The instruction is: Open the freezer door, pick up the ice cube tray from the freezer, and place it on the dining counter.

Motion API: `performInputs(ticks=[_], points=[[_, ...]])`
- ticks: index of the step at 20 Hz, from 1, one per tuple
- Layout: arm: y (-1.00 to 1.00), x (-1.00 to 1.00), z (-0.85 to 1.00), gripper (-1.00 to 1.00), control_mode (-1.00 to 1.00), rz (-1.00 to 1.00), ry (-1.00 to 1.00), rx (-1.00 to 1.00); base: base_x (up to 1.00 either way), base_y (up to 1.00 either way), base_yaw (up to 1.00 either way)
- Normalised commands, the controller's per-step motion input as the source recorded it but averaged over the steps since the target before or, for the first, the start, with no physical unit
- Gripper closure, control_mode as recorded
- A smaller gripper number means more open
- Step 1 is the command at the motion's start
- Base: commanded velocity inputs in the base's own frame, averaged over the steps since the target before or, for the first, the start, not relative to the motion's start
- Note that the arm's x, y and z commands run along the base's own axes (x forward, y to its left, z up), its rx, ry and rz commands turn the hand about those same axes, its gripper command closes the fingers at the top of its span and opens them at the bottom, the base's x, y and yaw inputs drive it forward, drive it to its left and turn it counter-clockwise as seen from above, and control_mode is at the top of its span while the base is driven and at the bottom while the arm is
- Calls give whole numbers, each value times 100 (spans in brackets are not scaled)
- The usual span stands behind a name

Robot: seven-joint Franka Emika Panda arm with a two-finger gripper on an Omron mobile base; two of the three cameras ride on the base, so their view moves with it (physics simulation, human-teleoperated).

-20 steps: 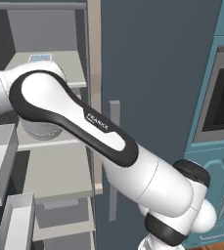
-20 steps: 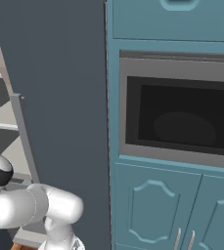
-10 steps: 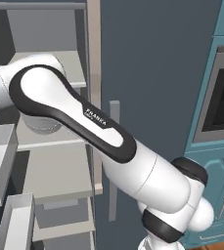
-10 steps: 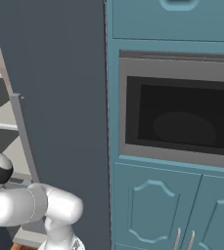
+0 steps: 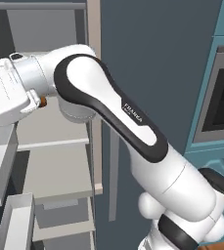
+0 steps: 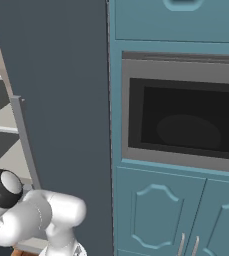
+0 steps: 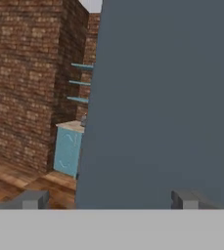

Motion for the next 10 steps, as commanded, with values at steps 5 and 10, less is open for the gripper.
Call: performInputs(ticks=[5, 10], points=[[-77, -17, 0, -100, -100, -4, 0, 0, 0, 0, 0], [-69, -13, 0, -100, -100, -11, 0, 0, 0, 0, 0]])
